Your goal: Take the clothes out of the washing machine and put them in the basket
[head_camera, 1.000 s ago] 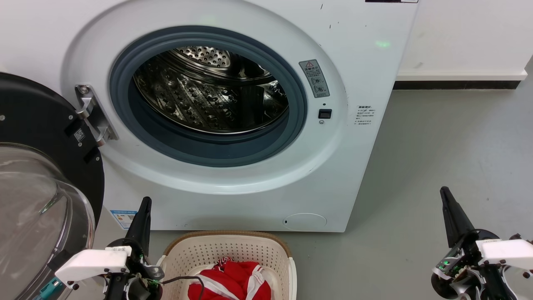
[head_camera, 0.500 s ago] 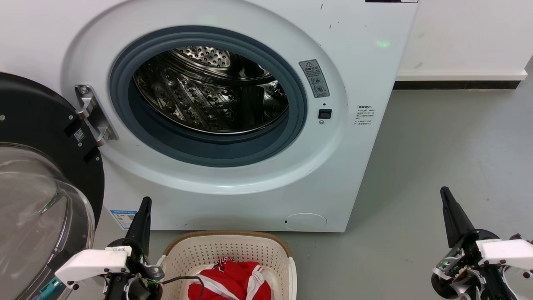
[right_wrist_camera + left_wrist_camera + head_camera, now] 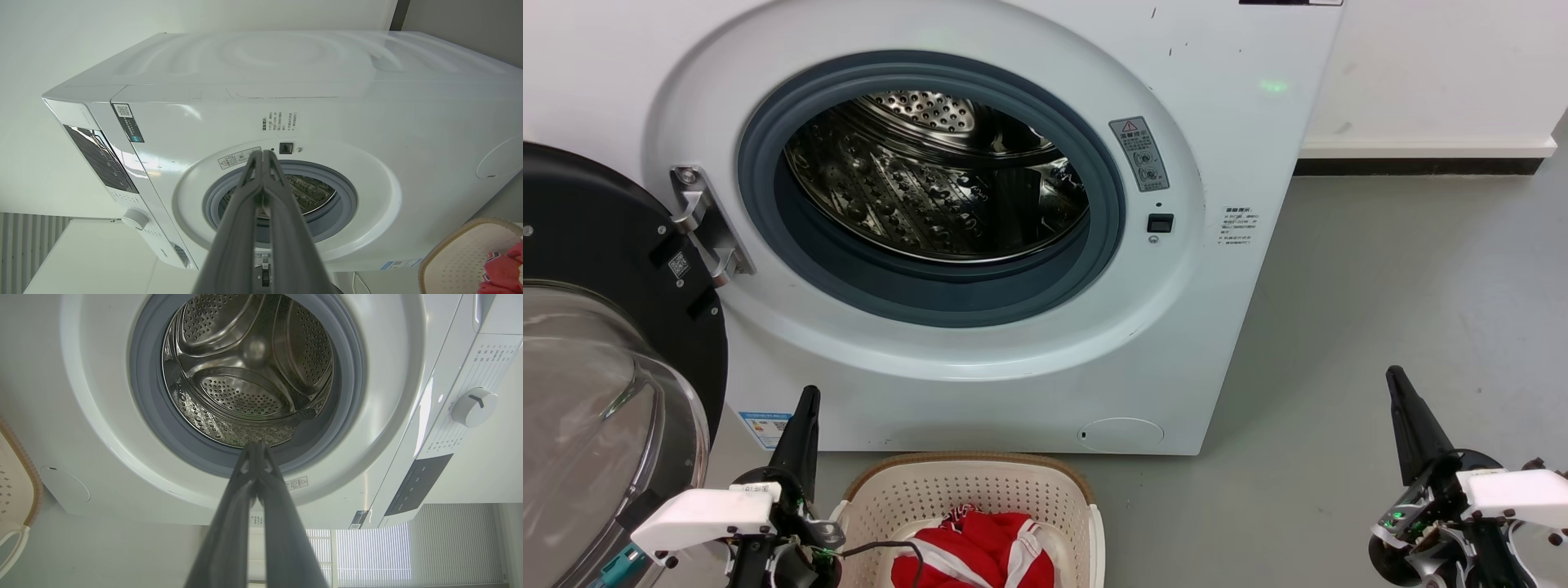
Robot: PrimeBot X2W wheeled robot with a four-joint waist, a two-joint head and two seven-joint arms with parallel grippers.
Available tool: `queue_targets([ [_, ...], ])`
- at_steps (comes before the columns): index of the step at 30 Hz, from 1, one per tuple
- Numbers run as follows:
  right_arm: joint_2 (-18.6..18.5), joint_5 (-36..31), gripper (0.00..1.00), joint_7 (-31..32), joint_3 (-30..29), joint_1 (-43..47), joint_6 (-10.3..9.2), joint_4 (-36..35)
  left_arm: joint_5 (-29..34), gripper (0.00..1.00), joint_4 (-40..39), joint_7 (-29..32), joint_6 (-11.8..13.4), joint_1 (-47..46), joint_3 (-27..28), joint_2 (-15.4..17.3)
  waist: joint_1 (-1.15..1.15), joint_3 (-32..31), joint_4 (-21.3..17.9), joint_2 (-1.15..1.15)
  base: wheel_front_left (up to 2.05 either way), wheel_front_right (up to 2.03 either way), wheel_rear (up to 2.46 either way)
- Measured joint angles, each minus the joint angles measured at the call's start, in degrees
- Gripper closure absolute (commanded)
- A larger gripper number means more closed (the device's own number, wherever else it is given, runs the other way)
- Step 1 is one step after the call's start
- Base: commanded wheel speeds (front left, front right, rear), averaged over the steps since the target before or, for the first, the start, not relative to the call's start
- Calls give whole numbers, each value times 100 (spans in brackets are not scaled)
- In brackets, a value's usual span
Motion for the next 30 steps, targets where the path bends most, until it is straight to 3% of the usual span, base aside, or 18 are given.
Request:
queue_targets([
  [30, 18, -33, 100, 22, -32, -1, 0, 2, 0, 100, 0, 0, 0, 0, 0, 0, 0, 0, 0, 0, 0, 0, 0],
])
